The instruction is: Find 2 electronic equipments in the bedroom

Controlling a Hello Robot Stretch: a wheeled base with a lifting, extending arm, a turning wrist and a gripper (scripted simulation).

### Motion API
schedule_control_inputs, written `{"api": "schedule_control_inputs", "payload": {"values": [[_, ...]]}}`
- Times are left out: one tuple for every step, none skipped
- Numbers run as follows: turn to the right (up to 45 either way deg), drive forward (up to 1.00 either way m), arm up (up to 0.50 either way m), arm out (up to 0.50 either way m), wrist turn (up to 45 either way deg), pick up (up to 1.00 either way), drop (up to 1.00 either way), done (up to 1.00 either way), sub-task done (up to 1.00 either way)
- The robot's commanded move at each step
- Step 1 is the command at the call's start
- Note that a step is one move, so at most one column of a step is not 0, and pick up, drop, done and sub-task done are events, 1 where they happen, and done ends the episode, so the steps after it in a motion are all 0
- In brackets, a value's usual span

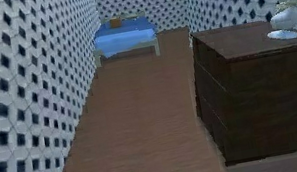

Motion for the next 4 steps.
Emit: {"api": "schedule_control_inputs", "payload": {"values": [[0.0, 1.0, 0.0, 0.0, 0.0, 0.0, 0.0, 0.0, 0.0], [-3.0, 0.0, 0.0, 0.0, 0.0, 0.0, 0.0, 0.0, 0.0], [0.0, 0.15, 0.0, 0.0, 0.0, 0.0, 0.0, 0.0, 0.0], [0.0, 1.0, 0.0, 0.0, 0.0, 0.0, 0.0, 0.0, 0.0]]}}
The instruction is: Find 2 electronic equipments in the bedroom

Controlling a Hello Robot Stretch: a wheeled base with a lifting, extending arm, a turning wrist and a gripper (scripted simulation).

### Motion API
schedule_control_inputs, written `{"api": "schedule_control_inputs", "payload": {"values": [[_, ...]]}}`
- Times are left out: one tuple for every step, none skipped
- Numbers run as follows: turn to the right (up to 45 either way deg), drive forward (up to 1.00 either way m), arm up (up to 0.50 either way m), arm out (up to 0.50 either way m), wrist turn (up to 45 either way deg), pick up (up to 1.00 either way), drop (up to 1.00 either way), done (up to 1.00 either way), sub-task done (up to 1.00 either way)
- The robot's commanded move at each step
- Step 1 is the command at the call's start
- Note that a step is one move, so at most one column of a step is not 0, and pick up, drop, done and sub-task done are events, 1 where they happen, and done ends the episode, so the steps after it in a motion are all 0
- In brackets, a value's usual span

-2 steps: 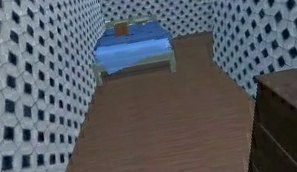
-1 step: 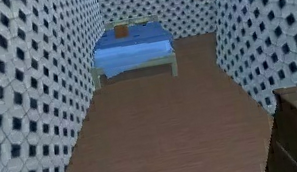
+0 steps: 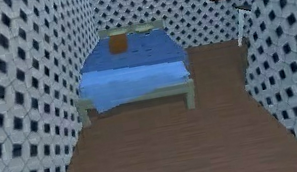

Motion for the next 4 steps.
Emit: {"api": "schedule_control_inputs", "payload": {"values": [[-12.0, 0.0, 0.0, 0.0, 0.0, 0.0, 0.0, 0.0, 0.0], [0.0, 0.1, 0.0, 0.0, 0.0, 0.0, 0.0, 0.0, 0.0], [36.0, 0.0, 0.0, 0.0, 0.0, 0.0, 0.0, 0.0, 0.0], [0.0, 1.0, 0.0, 0.0, 0.0, 0.0, 0.0, 0.0, 0.0]]}}
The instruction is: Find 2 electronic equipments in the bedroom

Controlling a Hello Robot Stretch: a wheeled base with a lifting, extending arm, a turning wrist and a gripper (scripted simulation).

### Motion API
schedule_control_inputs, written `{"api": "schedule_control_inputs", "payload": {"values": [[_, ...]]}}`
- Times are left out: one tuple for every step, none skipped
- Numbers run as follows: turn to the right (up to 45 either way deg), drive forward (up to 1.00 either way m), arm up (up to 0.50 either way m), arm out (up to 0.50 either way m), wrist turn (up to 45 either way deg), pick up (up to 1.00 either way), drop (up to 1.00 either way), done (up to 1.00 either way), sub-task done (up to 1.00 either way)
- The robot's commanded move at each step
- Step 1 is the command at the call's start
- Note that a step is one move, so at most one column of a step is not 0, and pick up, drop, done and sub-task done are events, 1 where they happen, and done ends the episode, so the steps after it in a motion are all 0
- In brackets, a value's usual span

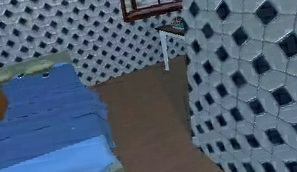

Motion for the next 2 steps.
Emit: {"api": "schedule_control_inputs", "payload": {"values": [[3.0, 0.0, 0.0, 0.0, 0.0, 0.0, 0.0, 0.0, 0.0], [0.0, 1.0, 0.0, 0.0, 0.0, 0.0, 0.0, 0.0, 0.0]]}}
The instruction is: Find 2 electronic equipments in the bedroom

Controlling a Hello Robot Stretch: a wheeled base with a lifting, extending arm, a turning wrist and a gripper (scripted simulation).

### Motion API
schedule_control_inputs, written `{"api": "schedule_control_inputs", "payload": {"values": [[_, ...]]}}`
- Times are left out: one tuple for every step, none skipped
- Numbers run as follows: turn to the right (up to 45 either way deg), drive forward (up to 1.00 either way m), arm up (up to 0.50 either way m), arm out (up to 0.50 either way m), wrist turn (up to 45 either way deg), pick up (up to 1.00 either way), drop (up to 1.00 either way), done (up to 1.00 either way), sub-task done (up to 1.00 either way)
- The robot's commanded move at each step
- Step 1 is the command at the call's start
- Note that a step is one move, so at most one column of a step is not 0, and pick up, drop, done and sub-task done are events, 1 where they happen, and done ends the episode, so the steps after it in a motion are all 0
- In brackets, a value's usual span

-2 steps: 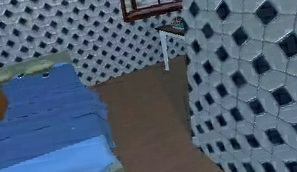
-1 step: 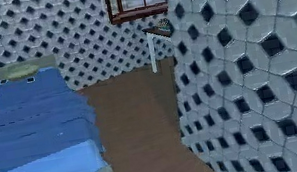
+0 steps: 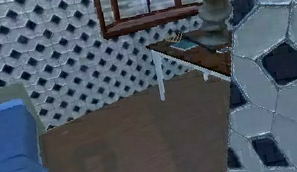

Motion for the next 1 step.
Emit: {"api": "schedule_control_inputs", "payload": {"values": [[3.0, 0.0, 0.0, 0.0, 0.0, 0.0, 0.0, 0.0, 0.0]]}}
